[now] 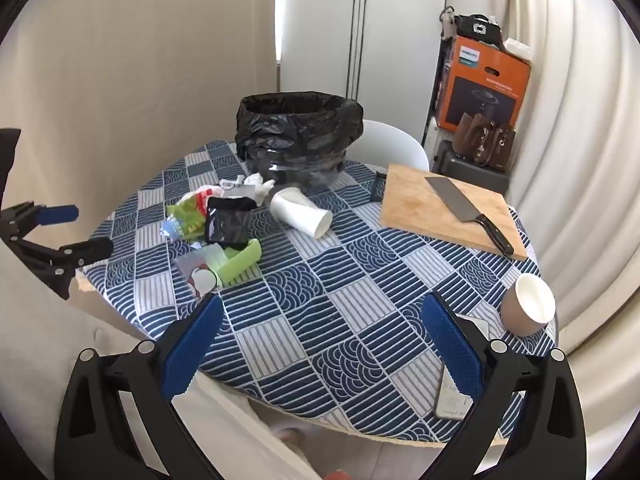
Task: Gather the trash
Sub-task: 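Move both tools toward the trash pile on the table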
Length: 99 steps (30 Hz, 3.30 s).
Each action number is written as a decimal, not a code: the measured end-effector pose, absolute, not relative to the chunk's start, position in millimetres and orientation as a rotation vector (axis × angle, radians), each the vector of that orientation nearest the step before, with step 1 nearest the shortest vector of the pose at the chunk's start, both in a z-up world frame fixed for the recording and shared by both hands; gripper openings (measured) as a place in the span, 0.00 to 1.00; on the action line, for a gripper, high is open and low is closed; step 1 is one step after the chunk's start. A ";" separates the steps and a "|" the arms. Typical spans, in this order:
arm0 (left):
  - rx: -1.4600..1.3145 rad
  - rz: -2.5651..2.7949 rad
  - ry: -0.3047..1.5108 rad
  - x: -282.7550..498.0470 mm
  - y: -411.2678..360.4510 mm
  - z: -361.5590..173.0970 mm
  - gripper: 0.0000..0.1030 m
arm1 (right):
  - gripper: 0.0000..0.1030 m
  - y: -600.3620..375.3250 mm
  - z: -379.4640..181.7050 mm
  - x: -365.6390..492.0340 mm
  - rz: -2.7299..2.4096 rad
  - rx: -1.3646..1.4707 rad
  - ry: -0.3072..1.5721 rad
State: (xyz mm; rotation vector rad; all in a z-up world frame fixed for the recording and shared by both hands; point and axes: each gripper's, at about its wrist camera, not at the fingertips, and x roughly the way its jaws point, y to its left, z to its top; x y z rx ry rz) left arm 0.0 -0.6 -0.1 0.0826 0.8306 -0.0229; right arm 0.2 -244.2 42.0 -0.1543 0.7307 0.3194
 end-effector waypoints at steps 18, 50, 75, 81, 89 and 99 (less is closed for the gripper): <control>0.093 -0.031 0.839 -4.0 1.1 -5.0 0.94 | 0.92 -236.5 38.7 -2.3 0.319 -0.173 0.740; 0.117 -0.039 0.846 -6.7 -1.8 -6.1 0.94 | 0.92 -235.4 40.6 -9.1 0.306 -0.197 0.725; 0.134 -0.043 0.868 -1.2 -7.9 -6.4 0.94 | 0.92 -240.0 37.7 -5.4 0.332 -0.200 0.722; 0.150 -0.051 0.865 -0.9 -11.8 -5.6 0.94 | 0.92 -242.2 35.3 -3.6 0.347 -0.193 0.732; 0.145 -0.043 0.879 1.7 -9.5 -6.1 0.94 | 0.92 -244.2 30.6 -0.7 0.385 -0.190 0.757; 0.141 -0.008 0.916 5.7 -2.1 -3.7 0.94 | 0.92 -243.3 25.8 4.2 0.392 -0.230 0.769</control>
